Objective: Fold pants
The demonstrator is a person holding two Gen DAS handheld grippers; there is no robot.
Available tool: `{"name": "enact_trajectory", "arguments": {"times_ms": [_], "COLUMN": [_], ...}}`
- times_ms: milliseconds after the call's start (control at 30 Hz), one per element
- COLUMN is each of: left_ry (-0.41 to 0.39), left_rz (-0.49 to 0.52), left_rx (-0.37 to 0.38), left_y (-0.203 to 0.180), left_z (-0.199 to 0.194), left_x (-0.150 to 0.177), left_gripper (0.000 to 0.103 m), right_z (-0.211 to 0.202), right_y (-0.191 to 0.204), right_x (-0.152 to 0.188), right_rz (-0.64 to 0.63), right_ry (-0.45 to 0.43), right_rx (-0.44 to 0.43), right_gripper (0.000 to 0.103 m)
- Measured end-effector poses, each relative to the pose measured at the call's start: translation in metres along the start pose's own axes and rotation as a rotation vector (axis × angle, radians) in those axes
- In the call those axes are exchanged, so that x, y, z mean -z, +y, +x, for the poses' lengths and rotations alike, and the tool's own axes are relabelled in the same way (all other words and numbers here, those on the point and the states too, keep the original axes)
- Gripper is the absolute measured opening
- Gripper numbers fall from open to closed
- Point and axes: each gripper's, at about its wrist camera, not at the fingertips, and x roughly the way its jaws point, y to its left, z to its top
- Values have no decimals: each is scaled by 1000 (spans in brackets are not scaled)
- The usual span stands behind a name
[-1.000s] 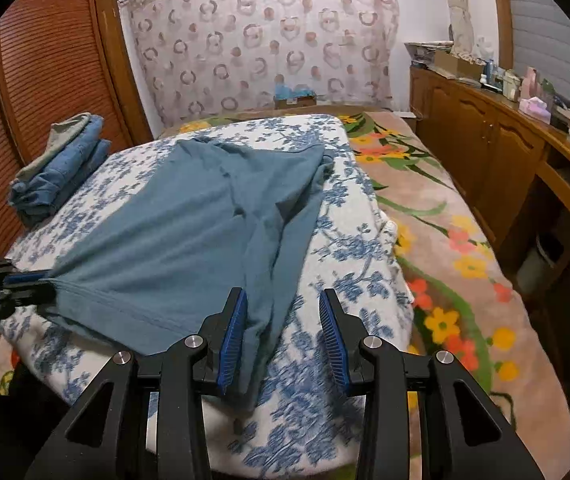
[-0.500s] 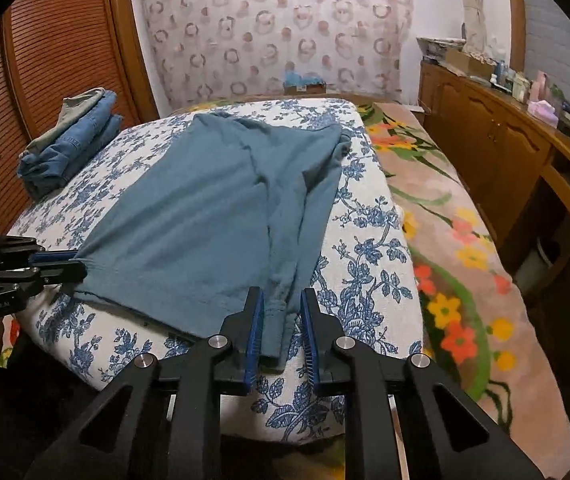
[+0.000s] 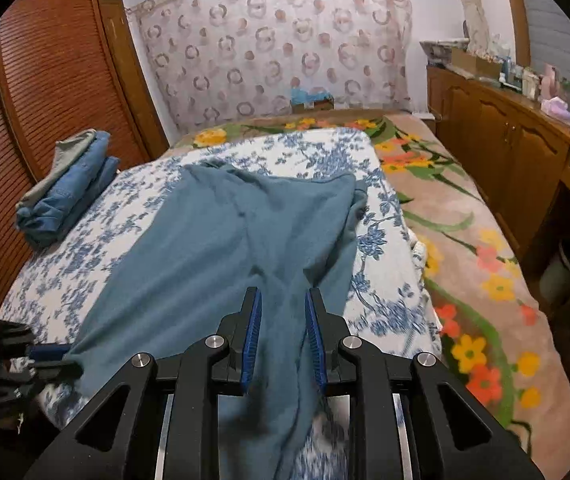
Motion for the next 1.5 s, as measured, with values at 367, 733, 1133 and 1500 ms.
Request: {"name": "enact_trajectory", "arguments": {"times_ms": [367,733,1133,1500], "left_ry": [-1,4,5,4], "left_rz": [-2,-13,-17,-18], "left_rx": [3,-20,-18,-17], "left_y": [1,4,5,5], "left_z": [0,2,3,3], "left_x": [0,-1,1,1], "left_gripper": [15,26,31,32], "right_z": [-13,-46,-57,-49], "right_y": [-14,2,-2,2], "right_x": [4,29,54,53], "right_rz": [-20,-14,3,19], "right_ry": [-30,-49,31,77], "right_rx": [170,42,25,25], "right_gripper": [2,31,37,37]}}
